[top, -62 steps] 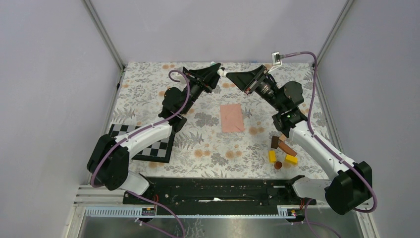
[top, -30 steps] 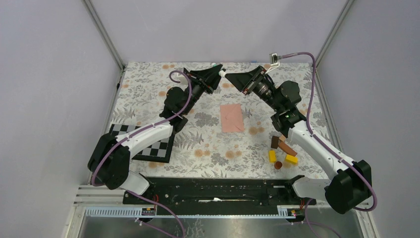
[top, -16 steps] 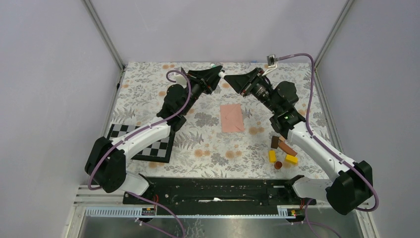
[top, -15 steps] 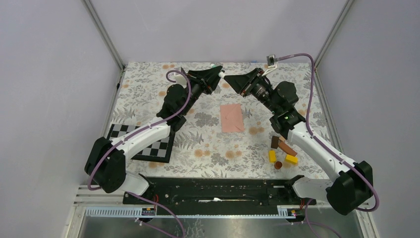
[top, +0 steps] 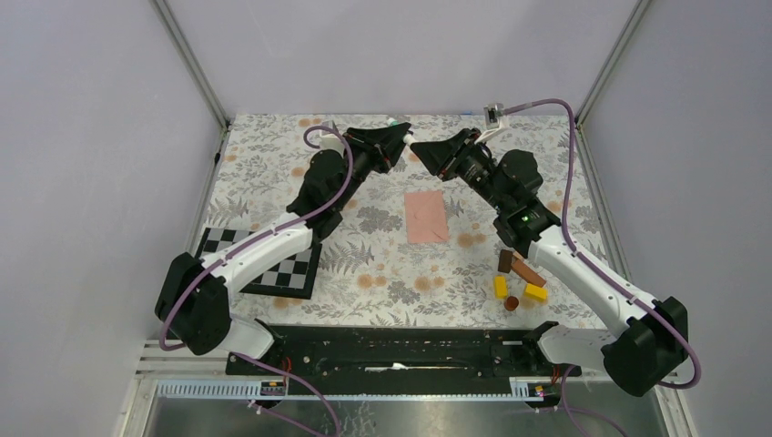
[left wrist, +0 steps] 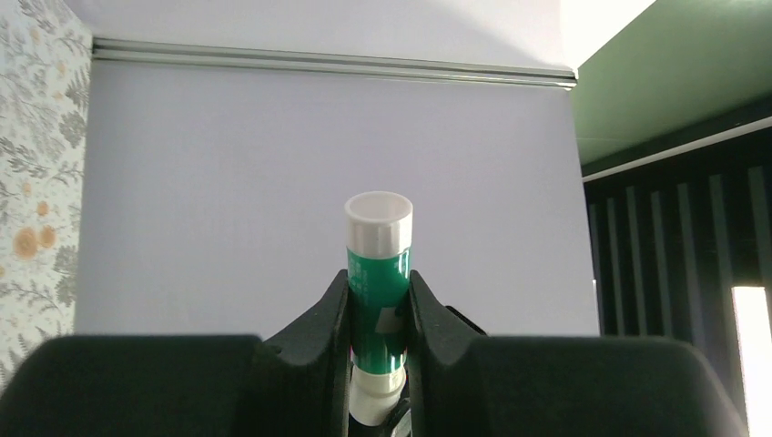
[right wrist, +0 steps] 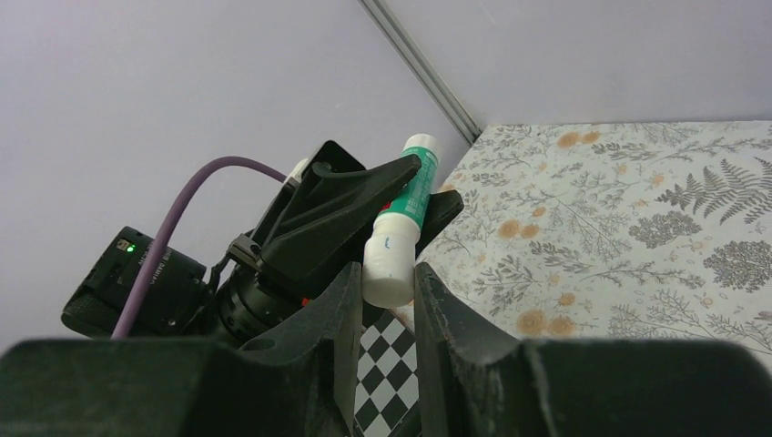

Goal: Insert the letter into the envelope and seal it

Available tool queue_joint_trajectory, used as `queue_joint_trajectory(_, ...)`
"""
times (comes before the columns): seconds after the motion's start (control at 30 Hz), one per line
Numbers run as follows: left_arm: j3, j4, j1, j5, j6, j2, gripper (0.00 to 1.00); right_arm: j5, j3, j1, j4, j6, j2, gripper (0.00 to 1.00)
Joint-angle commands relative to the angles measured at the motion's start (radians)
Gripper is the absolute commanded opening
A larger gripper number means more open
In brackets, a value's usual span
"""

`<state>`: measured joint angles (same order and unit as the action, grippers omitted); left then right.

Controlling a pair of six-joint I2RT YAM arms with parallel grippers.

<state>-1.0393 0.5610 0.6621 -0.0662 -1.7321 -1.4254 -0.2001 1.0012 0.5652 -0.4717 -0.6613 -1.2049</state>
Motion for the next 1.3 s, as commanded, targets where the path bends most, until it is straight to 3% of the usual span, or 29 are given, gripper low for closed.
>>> queue_joint_trajectory(0.0, -0.063, -0.074, 0.017, -0.016, 0.087, 0.029, 0.0, -0.023, 0.055, 0.039, -0.019, 0.031, 0.034, 0.15)
queue_joint_trajectory(0.6, -0.13, -0.239, 0.022, 0.027, 0.343, 0.06, 0.0, -0.023, 0.102, 0.039, 0.051, 0.041, 0.013, 0.14)
queue_joint_trajectory(1.27, -0.133, -0.25, 0.103, -0.017, 0.341, 0.049, 0.0, 0.03, 0.114, 0.048, 0.025, 0.041, -0.031, 0.13)
